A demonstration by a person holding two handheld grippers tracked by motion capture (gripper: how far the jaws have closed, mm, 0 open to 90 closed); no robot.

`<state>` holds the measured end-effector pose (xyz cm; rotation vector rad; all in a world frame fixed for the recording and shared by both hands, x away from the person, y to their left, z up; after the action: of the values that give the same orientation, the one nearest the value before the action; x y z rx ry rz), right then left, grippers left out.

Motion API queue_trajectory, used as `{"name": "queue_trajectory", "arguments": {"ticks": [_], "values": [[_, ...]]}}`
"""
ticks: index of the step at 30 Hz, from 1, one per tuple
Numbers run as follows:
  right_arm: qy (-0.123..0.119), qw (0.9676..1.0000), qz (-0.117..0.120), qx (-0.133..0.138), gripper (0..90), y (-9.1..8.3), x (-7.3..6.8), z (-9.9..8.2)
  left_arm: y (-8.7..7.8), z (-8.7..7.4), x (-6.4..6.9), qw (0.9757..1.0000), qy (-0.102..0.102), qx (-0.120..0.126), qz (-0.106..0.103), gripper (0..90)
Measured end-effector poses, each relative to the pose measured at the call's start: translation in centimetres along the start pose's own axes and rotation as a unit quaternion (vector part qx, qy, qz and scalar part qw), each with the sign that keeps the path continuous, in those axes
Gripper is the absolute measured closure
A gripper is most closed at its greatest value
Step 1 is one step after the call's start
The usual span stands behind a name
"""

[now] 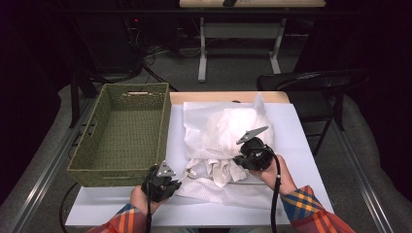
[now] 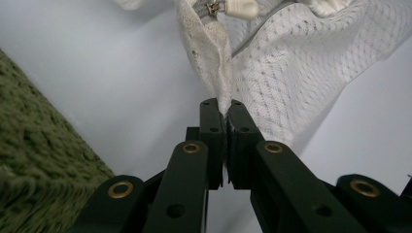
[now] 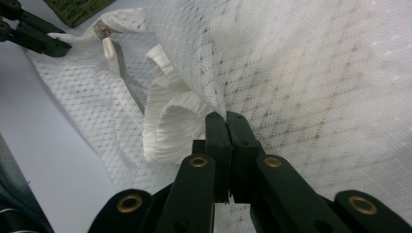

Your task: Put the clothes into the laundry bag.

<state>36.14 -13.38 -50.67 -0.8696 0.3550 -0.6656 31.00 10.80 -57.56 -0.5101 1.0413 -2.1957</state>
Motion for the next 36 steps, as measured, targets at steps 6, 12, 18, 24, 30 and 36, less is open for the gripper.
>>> {"name": "queue_trajectory", "arguments": {"ticks": [6, 12, 18, 24, 30, 36], "values": [[0.002, 0.9998, 0.012, 0.017, 89.6, -1.3, -0.2, -0.1, 0.0, -0.5, -0.1, 0.9999, 0.007, -0.01, 0.005, 86.9], [0.008, 0.9999, 0.011, 0.01, 89.4, -1.0, 0.1, -0.5, -0.3, 0.4, 0.1, 0.9998, 0.017, 0.003, 0.009, 72.3], [0.005, 0.9999, 0.01, 0.005, 89.4, -0.4, 0.0, -0.4, 0.0, 3.1, 1.1, 0.9977, 0.048, 0.031, 0.035, 50.8], [0.009, 0.9999, 0.012, 0.005, 89.3, -0.2, 0.1, -0.2, 2.4, 6.3, 1.6, 0.9935, 0.083, 0.035, 0.069, 50.8], [0.007, 0.9998, 0.014, 0.008, 89.2, -0.3, 0.2, -0.3, 4.4, 6.8, 0.8, 0.9886, 0.098, 0.023, 0.112, 61.9], [0.005, 0.9999, 0.014, 0.008, 89.2, -0.4, 0.2, -0.3, 4.0, 6.6, 0.7, 0.9881, 0.101, 0.045, 0.106, 86.3]]}}
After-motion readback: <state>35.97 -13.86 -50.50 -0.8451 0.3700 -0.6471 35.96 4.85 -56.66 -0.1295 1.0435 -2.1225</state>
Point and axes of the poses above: each handheld gripper's, and its own axes: y roughly forward along the jaws, z roughly out of its top, x roughly to its right, the point moved 7 cm from there along y, roughly forward along the jaws, and after that the axes turned 1 degree about -y, right-handed, at the moved point
